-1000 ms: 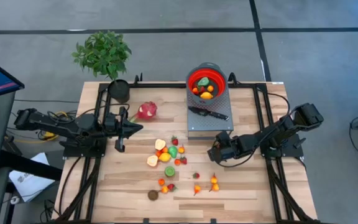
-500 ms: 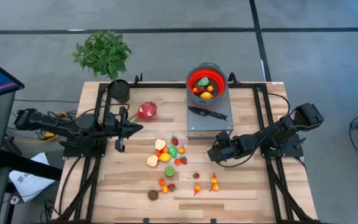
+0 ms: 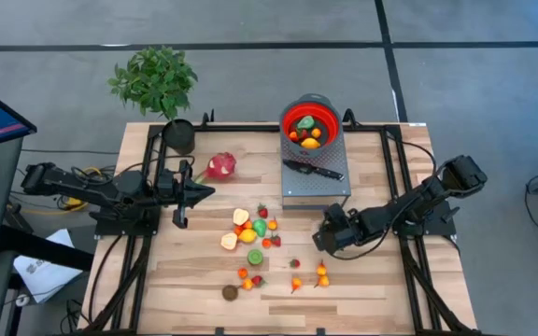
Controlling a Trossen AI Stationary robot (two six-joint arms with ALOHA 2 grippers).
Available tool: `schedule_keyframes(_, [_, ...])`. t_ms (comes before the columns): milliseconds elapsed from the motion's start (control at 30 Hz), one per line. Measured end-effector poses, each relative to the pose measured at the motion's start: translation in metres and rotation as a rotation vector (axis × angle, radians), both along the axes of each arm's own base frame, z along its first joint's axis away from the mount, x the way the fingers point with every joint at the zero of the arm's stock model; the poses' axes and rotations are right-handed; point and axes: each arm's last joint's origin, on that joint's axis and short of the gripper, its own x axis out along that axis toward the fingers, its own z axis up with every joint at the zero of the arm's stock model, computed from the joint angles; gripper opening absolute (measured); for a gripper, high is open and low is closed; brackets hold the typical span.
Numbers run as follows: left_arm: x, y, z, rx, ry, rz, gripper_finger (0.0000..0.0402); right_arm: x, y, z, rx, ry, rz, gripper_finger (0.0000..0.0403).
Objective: Pick & Place Fruit
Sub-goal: Put the strawberry into the red colander on the shelf
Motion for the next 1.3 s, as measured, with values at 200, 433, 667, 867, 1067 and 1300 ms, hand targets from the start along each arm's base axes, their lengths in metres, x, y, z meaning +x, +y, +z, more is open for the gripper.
schedule_keyframes(200, [0.000, 0.000, 0.000, 0.000, 0.000, 0.000, 0.0003, 0.015, 0.016, 0.021, -0.002, -0.057, 0.099, 0.0116])
schedule_keyframes(433, [0.000, 0.000, 0.000, 0.000, 0.000, 0.000, 0.0003, 0.042, 0.028, 0.065, -0.036, -0.151, 0.232, 0.0116])
schedule_keyframes(667, [0.000, 0.000, 0.000, 0.000, 0.001, 0.000, 0.0003, 0.060, 0.028, 0.116, -0.122, -0.139, 0.331, 0.0116])
schedule_keyframes(867, [0.000, 0.000, 0.000, 0.000, 0.000, 0.000, 0.0003, 0.065, 0.012, 0.156, -0.199, -0.054, 0.377, 0.0116])
schedule_keyframes(1067, [0.000, 0.000, 0.000, 0.000, 0.000, 0.000, 0.0003, 0.071, -0.017, 0.191, -0.278, 0.001, 0.412, 0.0116])
schedule_keyframes(1300, [0.000, 0.000, 0.000, -0.002, 0.000, -0.001, 0.0003, 0.076, -0.065, 0.225, -0.377, 0.033, 0.424, 0.0116])
